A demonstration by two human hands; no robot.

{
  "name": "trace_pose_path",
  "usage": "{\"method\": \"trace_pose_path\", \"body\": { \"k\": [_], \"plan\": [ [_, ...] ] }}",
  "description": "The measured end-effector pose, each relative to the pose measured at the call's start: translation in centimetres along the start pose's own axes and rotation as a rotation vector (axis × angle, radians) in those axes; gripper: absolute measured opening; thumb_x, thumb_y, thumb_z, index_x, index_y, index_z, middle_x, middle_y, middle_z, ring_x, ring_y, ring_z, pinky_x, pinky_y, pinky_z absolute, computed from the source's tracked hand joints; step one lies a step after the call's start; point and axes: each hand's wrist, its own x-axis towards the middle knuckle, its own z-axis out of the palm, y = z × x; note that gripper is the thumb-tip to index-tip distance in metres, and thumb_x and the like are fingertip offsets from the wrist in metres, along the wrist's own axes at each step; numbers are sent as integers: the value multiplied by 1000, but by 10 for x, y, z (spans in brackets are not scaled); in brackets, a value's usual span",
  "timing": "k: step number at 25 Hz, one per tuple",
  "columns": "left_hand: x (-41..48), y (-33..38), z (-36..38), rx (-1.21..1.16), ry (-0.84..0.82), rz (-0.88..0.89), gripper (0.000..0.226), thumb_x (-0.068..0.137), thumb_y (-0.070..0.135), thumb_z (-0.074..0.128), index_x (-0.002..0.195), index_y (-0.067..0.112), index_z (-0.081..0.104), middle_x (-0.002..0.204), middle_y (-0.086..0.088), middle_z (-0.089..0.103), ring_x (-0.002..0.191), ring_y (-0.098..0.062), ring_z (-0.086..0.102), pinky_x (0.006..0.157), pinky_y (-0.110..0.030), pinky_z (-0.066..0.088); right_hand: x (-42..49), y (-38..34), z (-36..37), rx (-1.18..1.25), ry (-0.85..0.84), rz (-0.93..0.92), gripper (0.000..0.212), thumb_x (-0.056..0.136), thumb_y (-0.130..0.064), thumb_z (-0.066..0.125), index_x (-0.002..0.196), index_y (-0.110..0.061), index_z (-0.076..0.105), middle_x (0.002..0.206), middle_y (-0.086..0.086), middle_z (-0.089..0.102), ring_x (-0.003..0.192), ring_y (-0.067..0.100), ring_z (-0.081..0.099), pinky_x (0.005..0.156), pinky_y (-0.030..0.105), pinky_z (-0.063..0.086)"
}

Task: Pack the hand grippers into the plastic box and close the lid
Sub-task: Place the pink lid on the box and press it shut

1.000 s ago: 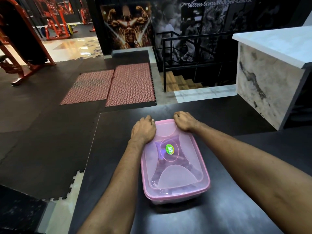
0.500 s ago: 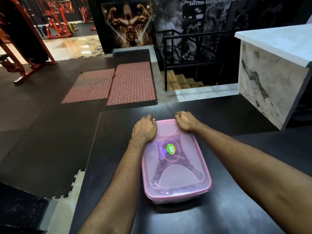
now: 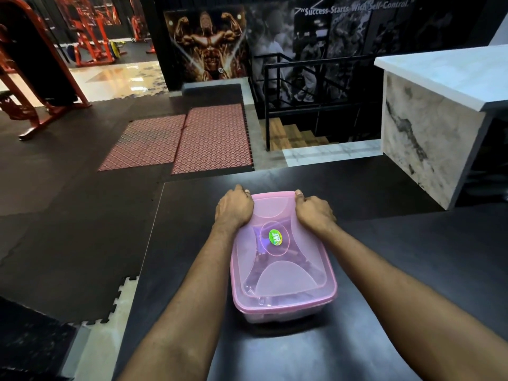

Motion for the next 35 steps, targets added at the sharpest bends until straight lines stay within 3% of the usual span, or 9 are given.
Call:
{"method": "trace_pose_path", "body": {
  "k": [6,11,18,23,26,28,35],
  "plan": [
    [-35,10,-19,-141,223,-73,31,96,22,37,111,1,54,116,-25,60,108,-45,57,86,-46,44,-2,-8,-8,132,46,-16,59,99,-50,34,119,-6,68,128,25,62,119,43,57,99,42,46],
    [-80,-8,-11,-191,105,-337,46,98,33,32,123,0,52,128,-26,57,119,-45,52,95,-46,42,-14,9,-11,78,-77,61,70,99,-56,26,135,-3,55,141,26,52,127,43,52,107,45,43],
    [-80,-13,-4,-328,132,-319,49,101,33,30,114,-4,60,121,-28,61,112,-45,56,91,-43,44,-19,11,-5,148,-91,17,71,103,-49,23,128,8,57,136,32,54,126,44,52,104,40,41],
    [-68,-3,-22,-342,159,-337,52,99,41,32,118,0,57,124,-27,60,115,-44,54,94,-46,43,-14,-6,-21,240,-63,7,66,101,-51,31,129,0,61,137,27,56,125,42,54,106,41,44],
    [-87,-9,-14,-203,108,-371,56,98,43,29,123,2,57,128,-25,58,118,-44,53,96,-45,42,-25,10,-19,99,-132,69,73,93,-62,30,131,-7,60,136,24,57,119,42,59,101,47,50],
    [-108,-8,-5,-192,140,-388,54,99,42,28,120,3,60,125,-25,60,116,-44,54,93,-45,42,-34,23,-8,-12,-84,58,76,95,-63,23,129,-6,60,133,26,58,120,43,57,102,46,47],
    [-95,-2,-7,-285,160,-378,54,100,40,31,113,-1,63,120,-27,62,111,-46,57,90,-45,45,-37,15,-6,67,-8,55,76,99,-59,23,121,1,64,128,29,60,120,45,57,99,43,45]
  ]
}}
